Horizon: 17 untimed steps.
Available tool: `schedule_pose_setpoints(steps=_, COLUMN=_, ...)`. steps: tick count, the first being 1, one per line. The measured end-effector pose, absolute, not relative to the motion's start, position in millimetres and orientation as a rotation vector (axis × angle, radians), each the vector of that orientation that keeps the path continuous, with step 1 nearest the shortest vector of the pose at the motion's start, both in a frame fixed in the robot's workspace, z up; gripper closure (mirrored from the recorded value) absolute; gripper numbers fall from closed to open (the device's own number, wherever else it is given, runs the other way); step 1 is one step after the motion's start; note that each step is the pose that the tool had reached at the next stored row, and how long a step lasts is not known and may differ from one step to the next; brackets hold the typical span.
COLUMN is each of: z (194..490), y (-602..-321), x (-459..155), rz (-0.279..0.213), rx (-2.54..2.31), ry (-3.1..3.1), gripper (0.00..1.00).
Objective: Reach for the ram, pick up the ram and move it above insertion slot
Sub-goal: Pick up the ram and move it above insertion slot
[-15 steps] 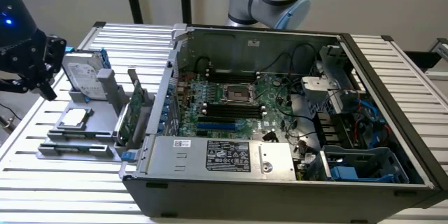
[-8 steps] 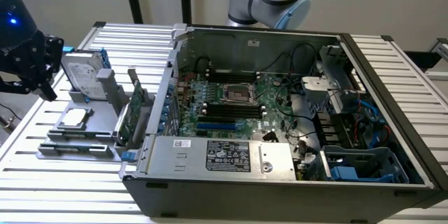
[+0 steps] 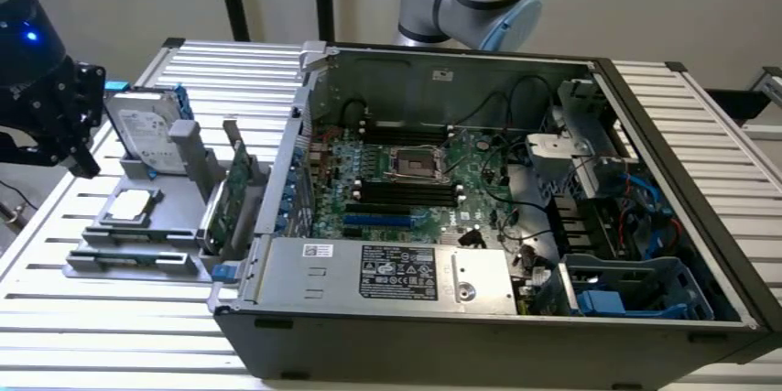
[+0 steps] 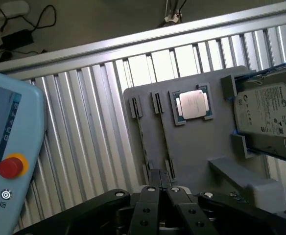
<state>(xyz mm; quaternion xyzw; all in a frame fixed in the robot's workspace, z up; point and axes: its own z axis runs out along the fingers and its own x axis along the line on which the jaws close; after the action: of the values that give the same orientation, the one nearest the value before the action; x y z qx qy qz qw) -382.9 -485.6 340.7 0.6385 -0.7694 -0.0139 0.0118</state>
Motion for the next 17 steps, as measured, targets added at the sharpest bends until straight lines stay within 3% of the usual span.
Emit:
schedule_pose_setpoints(steps=10, z=338.7, y=-485.5, x=-382.9, rz=-0.038, rx=2.099, ry=-2.308, gripper=0.88)
schedule_pose_setpoints(steps=13, z=336.9, y=-485.5, x=-382.9, rz=-0.038, rx=2.099, ry=-2.308, gripper=0.70)
schedule_pose_setpoints(steps=15, z=333.9, y=-485.5, x=-382.9, rz=-0.038, rx=2.099, ry=-2.308, gripper=0.70)
schedule_pose_setpoints(steps=16, z=332.1, y=-485.5, x=-382.9, rz=-0.038, rx=2.099, ry=-2.308, gripper=0.64)
schedule_pose_setpoints(steps=17, z=330.3, y=-485.6, x=-382.9, rz=-0.038, rx=2.099, ry=-2.308, gripper=0.64)
